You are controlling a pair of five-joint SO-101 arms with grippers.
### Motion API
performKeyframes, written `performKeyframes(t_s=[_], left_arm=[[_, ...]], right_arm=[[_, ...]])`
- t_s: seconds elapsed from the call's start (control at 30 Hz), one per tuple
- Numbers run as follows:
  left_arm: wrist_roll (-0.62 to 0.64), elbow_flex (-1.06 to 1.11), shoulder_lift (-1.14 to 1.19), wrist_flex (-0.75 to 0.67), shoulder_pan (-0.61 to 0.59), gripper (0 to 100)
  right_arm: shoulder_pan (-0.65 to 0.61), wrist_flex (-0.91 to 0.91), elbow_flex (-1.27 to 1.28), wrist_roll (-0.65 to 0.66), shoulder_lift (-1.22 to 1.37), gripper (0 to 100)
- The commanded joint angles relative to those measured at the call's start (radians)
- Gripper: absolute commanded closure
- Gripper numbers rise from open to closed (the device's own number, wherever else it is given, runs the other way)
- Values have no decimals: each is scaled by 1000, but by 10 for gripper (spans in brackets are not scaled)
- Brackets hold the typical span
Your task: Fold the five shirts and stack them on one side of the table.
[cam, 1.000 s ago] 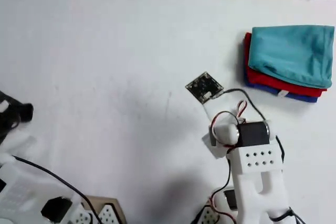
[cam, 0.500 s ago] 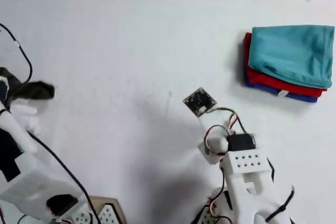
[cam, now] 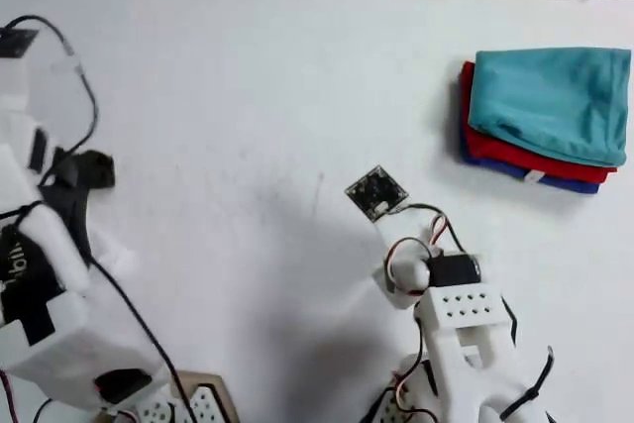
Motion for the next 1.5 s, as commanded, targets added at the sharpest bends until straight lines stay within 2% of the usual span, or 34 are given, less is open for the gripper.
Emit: performKeyframes(t_s=[0.0,0.27,0.5,0.57,0.77,0.97,1.03,1.13,1.17,1.2,1.33,1.47], left_arm=[[-61,-45,60,-18,-138,786],[-308,-44,275,12,-462,785],[-417,107,310,0,-595,783],[-416,124,318,-68,-621,783],[-377,213,344,-394,-649,782],[-376,289,414,-482,-629,785],[-376,302,436,-473,-621,803],[-368,298,443,-420,-614,972],[-368,297,442,-405,-605,985],[-368,295,440,-387,-598,956],[-367,208,440,-282,-580,973],[-365,47,440,-86,-540,974]], right_arm=[[-2,-12,-5,-5,-27,769],[-5,-13,-5,-2,-27,769],[-8,-38,-11,-2,-24,769],[-8,-39,-11,-2,-24,769],[-12,-39,-11,-2,-24,769],[-4,-38,-11,-2,-25,769],[-4,-36,-11,-2,-25,769],[-4,-36,-11,-2,-27,769],[-4,-38,-11,-2,-25,769],[-4,-39,-11,-2,-22,769],[-7,-39,-11,-3,-22,769],[-5,-39,-9,-6,-22,769]])
